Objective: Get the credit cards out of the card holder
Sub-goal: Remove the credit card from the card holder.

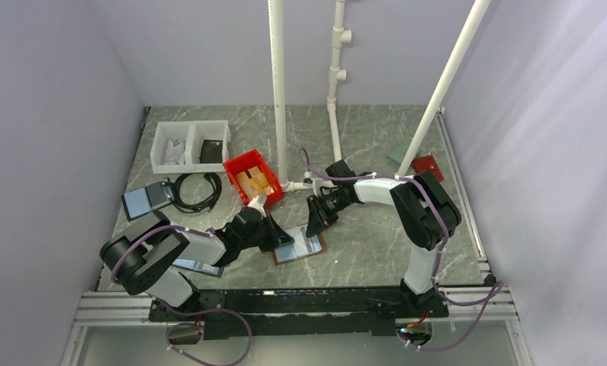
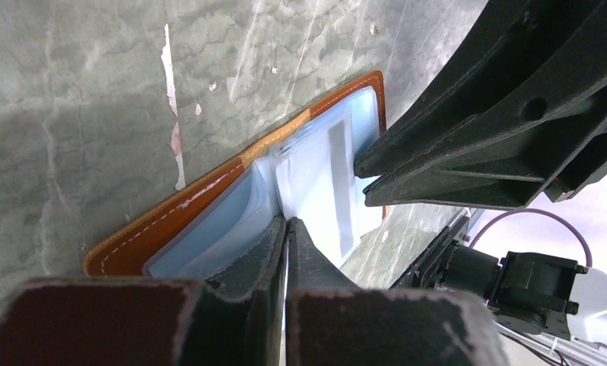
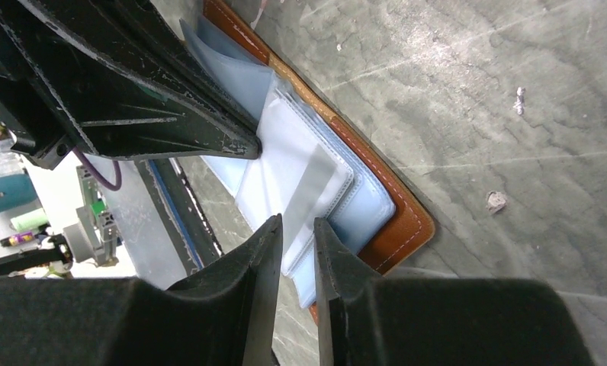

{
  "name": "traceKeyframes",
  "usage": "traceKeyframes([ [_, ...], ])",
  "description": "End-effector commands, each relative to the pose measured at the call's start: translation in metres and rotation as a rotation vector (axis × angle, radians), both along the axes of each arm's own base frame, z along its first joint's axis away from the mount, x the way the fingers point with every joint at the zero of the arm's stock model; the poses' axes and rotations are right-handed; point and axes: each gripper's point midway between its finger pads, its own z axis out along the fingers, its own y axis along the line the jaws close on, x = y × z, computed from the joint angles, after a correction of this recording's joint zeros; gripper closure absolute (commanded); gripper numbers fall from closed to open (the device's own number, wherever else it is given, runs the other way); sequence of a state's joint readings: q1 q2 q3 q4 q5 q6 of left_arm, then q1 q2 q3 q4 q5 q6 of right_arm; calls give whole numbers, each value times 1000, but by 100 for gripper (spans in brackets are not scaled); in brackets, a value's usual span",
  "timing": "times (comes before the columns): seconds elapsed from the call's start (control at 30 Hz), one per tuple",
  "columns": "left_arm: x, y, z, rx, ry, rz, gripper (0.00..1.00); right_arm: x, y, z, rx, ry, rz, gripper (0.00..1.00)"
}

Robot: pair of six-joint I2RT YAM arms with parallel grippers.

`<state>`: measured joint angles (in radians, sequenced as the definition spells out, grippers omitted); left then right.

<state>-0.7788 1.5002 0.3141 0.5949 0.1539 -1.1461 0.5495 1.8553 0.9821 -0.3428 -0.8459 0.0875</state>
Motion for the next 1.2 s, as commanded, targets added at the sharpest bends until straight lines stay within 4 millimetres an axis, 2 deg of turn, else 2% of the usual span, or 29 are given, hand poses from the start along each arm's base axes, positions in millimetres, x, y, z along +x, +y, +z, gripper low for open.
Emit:
traceKeyframes([
  [0.0,-7,1,-13,18,40,-29,86,-1,13,12,81,21,25,76],
  [0.1,-8,0,-13,3,45,-28,72,-2,15,18,106,31,28,76],
  [0.27,-7,-1,-11,-12,47,-27,60,-3,16,26,148,58,24,77],
  [0.33,-7,-2,-11,-17,48,-30,57,-3,17,28,164,66,23,77],
  [0.43,-7,-2,-12,-17,48,-31,56,1,14,26,138,45,8,78],
  [0.47,-8,-1,-13,-14,50,-29,59,5,12,23,115,28,-5,78],
  [0.57,-7,3,-16,3,55,-11,76,20,0,15,53,-22,-62,78],
  [0.73,-7,5,-21,40,71,-8,88,31,-8,12,19,-54,-98,78],
  [0.77,-7,5,-22,43,74,-8,95,31,-8,11,15,-55,-98,78],
  [0.83,-7,6,-24,47,79,-6,100,32,-9,10,6,-63,-99,78],
  [1.17,-8,6,-26,45,81,-6,100,28,-10,3,-7,-35,-94,77],
])
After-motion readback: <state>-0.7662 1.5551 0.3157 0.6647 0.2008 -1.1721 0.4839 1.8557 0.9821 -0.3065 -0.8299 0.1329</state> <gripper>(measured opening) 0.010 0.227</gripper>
